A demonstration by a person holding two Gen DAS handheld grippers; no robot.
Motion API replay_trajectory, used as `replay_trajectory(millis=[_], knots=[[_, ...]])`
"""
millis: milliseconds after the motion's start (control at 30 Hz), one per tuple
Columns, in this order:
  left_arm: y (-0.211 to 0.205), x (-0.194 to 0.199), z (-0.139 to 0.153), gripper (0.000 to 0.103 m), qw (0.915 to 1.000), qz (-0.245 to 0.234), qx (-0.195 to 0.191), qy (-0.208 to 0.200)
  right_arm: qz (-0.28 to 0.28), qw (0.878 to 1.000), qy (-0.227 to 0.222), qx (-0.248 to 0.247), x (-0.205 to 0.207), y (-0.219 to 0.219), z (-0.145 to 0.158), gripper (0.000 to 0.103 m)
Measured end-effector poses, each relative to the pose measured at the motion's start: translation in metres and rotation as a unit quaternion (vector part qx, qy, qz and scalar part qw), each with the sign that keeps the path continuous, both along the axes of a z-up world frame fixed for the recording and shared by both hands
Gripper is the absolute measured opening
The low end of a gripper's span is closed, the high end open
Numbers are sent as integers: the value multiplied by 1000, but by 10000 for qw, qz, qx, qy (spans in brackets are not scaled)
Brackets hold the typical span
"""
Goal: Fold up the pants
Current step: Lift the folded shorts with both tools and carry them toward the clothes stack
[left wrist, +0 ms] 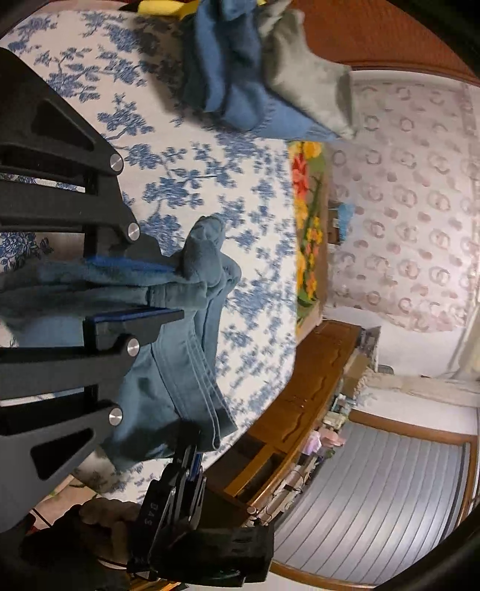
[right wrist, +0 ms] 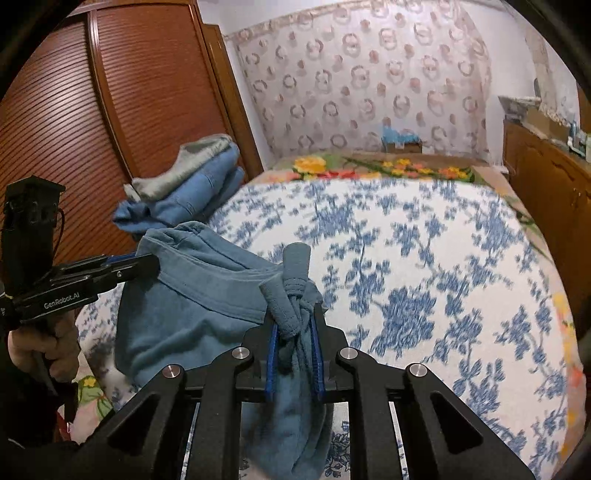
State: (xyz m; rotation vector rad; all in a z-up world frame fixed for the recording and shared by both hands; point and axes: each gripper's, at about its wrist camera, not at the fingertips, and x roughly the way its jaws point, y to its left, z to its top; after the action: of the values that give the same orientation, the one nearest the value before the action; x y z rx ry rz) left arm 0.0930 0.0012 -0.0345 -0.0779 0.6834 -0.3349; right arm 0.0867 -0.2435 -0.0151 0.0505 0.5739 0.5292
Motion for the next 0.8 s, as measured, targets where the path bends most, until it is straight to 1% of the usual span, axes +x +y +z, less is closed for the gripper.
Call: replay_trajectory(millis=[133,233,500,633,800], knots=[[-4,-6,16,19,9996,-10,122,-247,16,9996,-272,18,-12,-2,17,15],[-3,-9,26,19,9992,1,143,-381,29,9992,-407,-11,-15,-2,26,15],[6,-9,34,19,9984,71,191,-520,71,9985,-546,-74,-13,3,38,15],[15,-3,36,19,9984,137,175,-518,147,9980,-610,-106,0,11,45,15],[32,4,45,19,9976,271,117,-627,310,9964,-775,-161,18,25,56,15]])
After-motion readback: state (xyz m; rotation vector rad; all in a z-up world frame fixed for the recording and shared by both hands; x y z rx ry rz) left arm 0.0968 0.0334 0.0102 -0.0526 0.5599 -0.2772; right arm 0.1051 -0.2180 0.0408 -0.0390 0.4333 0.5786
